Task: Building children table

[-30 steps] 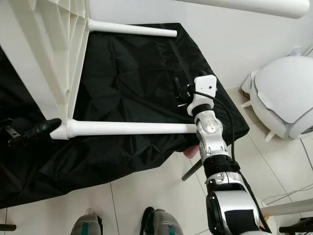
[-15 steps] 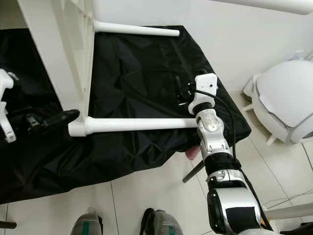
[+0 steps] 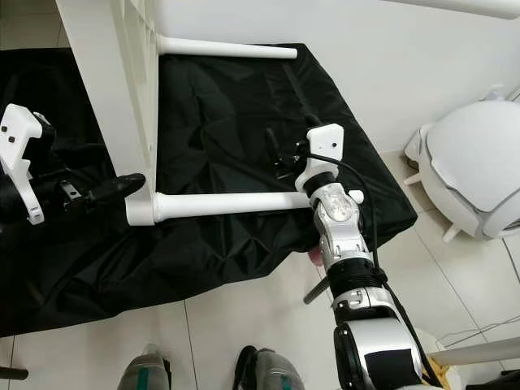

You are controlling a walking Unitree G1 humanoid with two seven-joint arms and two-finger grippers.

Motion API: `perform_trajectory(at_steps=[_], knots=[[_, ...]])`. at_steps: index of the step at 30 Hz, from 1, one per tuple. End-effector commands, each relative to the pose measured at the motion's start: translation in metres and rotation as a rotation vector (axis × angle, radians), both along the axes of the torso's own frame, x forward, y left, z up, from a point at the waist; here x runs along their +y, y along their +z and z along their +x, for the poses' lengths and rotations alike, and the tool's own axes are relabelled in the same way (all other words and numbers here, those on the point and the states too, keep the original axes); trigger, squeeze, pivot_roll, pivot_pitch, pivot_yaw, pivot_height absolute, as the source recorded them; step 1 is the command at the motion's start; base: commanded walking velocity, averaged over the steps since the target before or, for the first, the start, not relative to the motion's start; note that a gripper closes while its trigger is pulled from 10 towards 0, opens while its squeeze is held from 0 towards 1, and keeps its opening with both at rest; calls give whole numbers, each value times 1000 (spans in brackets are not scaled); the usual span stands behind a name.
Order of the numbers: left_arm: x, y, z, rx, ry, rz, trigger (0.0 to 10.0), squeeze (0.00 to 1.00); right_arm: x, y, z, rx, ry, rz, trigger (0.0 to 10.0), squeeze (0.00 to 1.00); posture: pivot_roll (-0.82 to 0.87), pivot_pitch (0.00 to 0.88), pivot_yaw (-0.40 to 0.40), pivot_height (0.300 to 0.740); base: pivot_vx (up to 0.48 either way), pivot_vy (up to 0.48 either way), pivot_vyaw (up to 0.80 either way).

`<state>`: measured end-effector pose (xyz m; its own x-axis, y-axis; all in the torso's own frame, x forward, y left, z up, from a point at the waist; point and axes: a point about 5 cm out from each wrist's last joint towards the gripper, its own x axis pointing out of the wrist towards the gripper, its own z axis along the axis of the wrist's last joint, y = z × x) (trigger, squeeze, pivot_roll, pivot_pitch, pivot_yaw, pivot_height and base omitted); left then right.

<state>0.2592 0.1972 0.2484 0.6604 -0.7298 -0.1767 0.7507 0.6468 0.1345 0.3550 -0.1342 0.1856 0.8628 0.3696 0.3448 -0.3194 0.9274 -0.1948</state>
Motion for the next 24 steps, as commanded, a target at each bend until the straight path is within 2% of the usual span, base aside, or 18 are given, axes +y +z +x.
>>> perform_trajectory(at_steps=[1, 5, 15, 24], knots=[[-7, 1, 0, -8, -85, 12, 10000, 0, 5, -3, -3, 20, 37, 7, 10000, 0, 159, 88, -60, 740, 0, 0, 0], [-8, -2, 7, -14, -54, 21, 10000, 0, 10, -2, -2, 30, 48, 33, 10000, 0, 156, 84, -57, 740, 0, 0, 0], [-18, 2, 22, -56, 28, -56, 10000, 0, 19, 5, -10, 11, 89, 61, 10000, 0, 138, 71, -49, 740, 0, 0, 0], [-25, 4, 29, -84, 63, -112, 10000, 0, 18, 6, -12, 5, 53, 85, 10000, 0, 128, 67, -45, 740, 0, 0, 0]])
